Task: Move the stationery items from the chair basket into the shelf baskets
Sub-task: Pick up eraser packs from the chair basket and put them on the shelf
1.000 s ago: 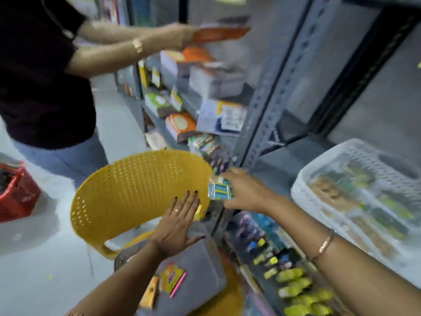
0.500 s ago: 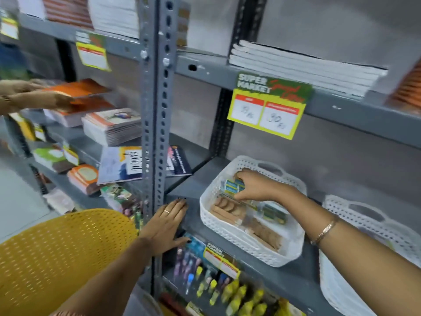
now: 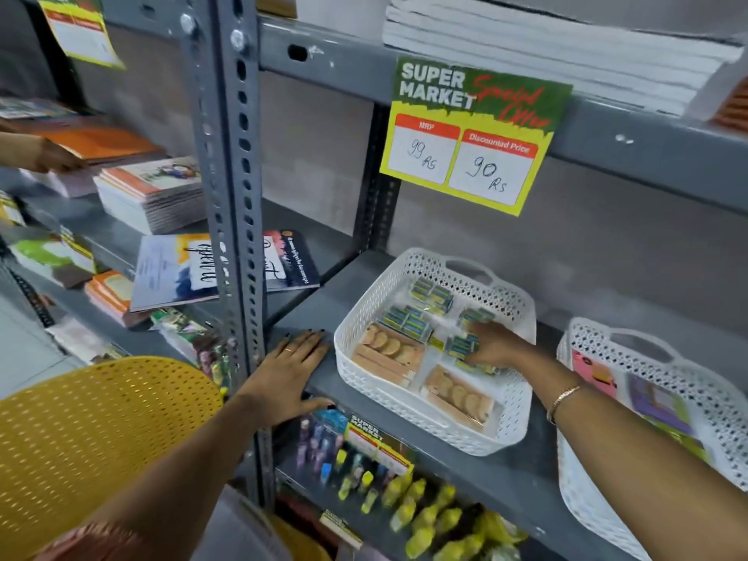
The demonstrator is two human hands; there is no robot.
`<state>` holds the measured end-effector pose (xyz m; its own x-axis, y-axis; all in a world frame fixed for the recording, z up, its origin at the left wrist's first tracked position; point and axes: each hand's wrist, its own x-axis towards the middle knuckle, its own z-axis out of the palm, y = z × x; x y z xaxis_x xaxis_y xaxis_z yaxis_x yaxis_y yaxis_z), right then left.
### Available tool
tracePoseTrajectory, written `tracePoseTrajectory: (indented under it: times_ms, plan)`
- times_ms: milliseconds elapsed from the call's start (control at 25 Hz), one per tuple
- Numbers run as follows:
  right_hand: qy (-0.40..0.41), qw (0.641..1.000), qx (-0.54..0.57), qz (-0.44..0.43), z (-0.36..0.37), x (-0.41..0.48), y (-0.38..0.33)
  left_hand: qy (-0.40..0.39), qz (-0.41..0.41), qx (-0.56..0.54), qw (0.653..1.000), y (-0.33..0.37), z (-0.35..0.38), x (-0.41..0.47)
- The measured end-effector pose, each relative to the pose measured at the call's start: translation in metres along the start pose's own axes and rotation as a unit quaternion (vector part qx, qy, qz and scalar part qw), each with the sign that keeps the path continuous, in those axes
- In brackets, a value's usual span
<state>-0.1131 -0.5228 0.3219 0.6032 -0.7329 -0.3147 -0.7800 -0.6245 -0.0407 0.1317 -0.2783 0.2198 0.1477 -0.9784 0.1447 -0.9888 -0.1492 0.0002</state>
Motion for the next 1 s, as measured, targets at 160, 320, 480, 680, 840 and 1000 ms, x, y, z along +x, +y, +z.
tracePoseTrajectory:
  times_ms: [160, 320, 480, 680, 840, 1000]
  plan:
    - [-0.036, 0.999, -0.005, 0.002, 0.000, 0.007, 0.004, 0.008, 0.006, -0.006, 1.000, 0.001, -0.001, 0.000]
    - [-0.051, 0.998, -0.031, -0.011, 0.002, 0.005, 0.008, -0.007, 0.005, -0.005, 1.000, 0.000, 0.000, -0.001]
    - [-0.027, 0.999, -0.017, -0.018, 0.008, 0.005, 0.006, 0.017, 0.012, -0.002, 1.000, 0.001, 0.000, 0.001]
    - [-0.047, 0.998, -0.035, -0.019, 0.000, -0.003, 0.002, 0.021, 0.010, 0.019, 1.000, 0.002, -0.001, -0.001]
    - [0.135, 0.986, -0.022, -0.098, -0.028, -0.031, -0.051, 0.009, -0.012, 0.022, 1.000, 0.006, -0.007, -0.010]
    - [0.291, 0.918, 0.103, -0.248, -0.029, -0.080, -0.149, 0.051, -0.044, 0.018, 0.998, 0.006, 0.018, -0.076]
